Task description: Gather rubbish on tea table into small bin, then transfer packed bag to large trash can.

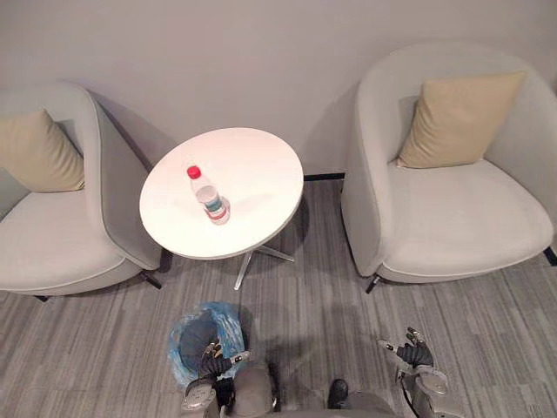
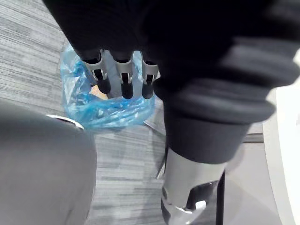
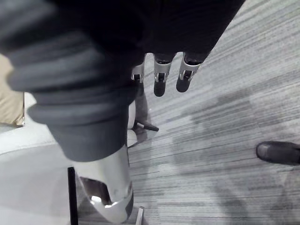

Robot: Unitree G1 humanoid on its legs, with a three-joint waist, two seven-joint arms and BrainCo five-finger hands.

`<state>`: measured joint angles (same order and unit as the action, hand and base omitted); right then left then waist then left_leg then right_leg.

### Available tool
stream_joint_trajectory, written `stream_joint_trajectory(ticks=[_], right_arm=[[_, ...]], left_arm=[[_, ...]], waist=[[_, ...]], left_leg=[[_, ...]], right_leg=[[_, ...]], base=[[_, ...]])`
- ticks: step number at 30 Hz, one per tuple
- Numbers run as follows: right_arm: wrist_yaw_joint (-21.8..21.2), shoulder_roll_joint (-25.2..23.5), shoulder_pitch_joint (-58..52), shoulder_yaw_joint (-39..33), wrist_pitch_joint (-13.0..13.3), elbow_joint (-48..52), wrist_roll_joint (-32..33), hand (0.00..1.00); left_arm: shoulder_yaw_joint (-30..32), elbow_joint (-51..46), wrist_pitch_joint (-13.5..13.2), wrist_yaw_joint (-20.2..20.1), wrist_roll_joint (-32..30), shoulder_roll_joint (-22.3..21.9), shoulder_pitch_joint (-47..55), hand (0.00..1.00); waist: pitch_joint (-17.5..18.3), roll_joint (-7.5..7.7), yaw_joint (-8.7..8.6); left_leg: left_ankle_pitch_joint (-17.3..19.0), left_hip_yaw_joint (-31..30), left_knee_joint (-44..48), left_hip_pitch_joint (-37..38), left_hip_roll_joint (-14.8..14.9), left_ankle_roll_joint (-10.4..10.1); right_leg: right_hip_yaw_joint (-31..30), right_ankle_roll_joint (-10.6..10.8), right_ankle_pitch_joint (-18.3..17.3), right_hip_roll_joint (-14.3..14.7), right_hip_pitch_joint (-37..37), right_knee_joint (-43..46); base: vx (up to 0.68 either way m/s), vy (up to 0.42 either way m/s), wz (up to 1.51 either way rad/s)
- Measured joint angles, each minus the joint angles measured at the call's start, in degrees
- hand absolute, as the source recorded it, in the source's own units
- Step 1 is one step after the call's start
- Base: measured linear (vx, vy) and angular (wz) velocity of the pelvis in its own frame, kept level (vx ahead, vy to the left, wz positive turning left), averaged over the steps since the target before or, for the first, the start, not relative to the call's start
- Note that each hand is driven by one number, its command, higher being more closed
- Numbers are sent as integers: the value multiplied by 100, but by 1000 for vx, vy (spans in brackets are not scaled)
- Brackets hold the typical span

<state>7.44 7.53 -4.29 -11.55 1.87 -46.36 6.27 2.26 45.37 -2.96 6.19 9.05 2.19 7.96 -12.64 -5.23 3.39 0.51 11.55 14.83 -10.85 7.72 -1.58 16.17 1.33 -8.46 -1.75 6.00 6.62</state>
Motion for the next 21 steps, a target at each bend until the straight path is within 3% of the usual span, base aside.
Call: stream_joint_trajectory(ticks=[2, 4, 5, 6, 7, 9, 10, 11, 12, 14, 17, 18, 19, 21], right_arm=[[-5, -63, -41, 93, -21, -4, -5, 0], [-4, -36, -14, 83, -21, -5, -23, 0], [-9, 0, -18, 82, -22, -7, -54, 0], [-12, 12, -19, 86, -22, -9, -85, 0], [-31, 14, -24, 112, -22, -9, -199, 0], [-48, -3, -64, 174, -21, -10, -242, 0], [-96, -24, -175, 213, -33, -19, -243, 0], [-127, -23, -199, 249, -48, -57, -242, 0], [-128, -24, -197, 251, -48, -69, -242, 0], [-133, -10, -127, 249, -42, -198, -238, 0], [-138, -18, -46, 275, -40, -204, -235, 0], [-136, -25, -32, 287, -31, -204, -234, 0], [-133, -14, -40, 282, -16, -240, -231, 0], [-116, 21, -31, 188, -34, -276, -232, 0]], left_arm=[[5, -1, 9, 2, -3, 66, 2, 0], [24, -8, 10, -7, 1, 80, -16, 0], [24, 13, 14, -4, 2, 86, -13, 0], [19, 20, 19, -1, 8, 82, -5, 0], [-5, 20, 21, 1, 18, 92, 51, 0], [-69, 21, 21, -1, 36, 154, 81, 0], [-157, 21, 22, 0, 38, 235, 82, 0], [-160, 22, 24, 0, 38, 278, 122, 0], [-161, 25, 28, 1, 38, 279, 134, 0], [-153, 20, 30, 6, 48, 271, 97, 0], [-144, 18, 25, 11, 50, 252, 46, 0], [-112, 18, 20, 12, 52, 271, 52, 0], [-25, 76, 20, 12, 49, 310, 37, 0], [-13, 185, 37, 5, 49, 161, 7, 0]], waist=[[28, 198, 70], [29, 343, 79], [28, 356, 72], [31, 349, 72], [58, 360, 54], [115, 376, 29], [119, 428, -49], [122, 438, -114], [124, 442, -125], [108, 413, -151], [98, 380, -181], [129, 446, -202], [99, 590, -242], [181, 401, -220]], left_leg=[[73, 32, -89, 152, -249, 186], [402, 10, 97, 130, -466, 315], [686, 18, 200, 270, -604, 360], [750, 22, 193, 360, -654, 386], [871, 8, 99, 626, -784, 436], [971, -162, 10, 911, -967, 538], [1052, -411, 30, 1093, -1032, 642], [1041, -594, 18, 1244, -1031, 625], [1041, -680, 1, 1312, -1029, 625], [1040, -1035, -94, 1516, -917, 622], [1101, -1402, -85, 1607, -693, 494], [1180, -1566, -71, 1629, -663, 337], [1386, -1795, -37, 1680, -738, 18], [1427, -1952, -58, 1667, -472, -53]], right_leg=[[-101, 148, -129, -209, 94, -11], [-73, 326, -379, -459, 97, 251], [-161, 485, -553, -640, 35, 825], [-247, 555, -596, -717, -41, 1131], [-474, 639, -607, -931, -363, 2233], [-602, 1038, -347, -1233, -905, 3696], [-582, 946, -470, -1295, -1126, 4415], [-524, 746, -603, -1279, -1260, 4583], [-506, 681, -642, -1244, -1327, 4553], [-545, 510, -819, -969, -1675, 3875], [-1051, 485, -741, -481, -1892, 2576], [-1361, 489, -433, -346, -1879, 1849], [-1535, 204, 475, -376, -1737, 1403], [-1286, 94, 371, -222, -1701, 1458]], base=[[292, 146, 11], [298, 140, 26], [224, 113, 11], [336, 181, 11], [286, 149, 12], [313, 94, 53], [418, 20, 107], [426, -7, 103], [348, -49, 88], [313, -110, 81], [247, -196, 79], [312, -370, 97], [301, -379, 91], [202, -277, 58]])
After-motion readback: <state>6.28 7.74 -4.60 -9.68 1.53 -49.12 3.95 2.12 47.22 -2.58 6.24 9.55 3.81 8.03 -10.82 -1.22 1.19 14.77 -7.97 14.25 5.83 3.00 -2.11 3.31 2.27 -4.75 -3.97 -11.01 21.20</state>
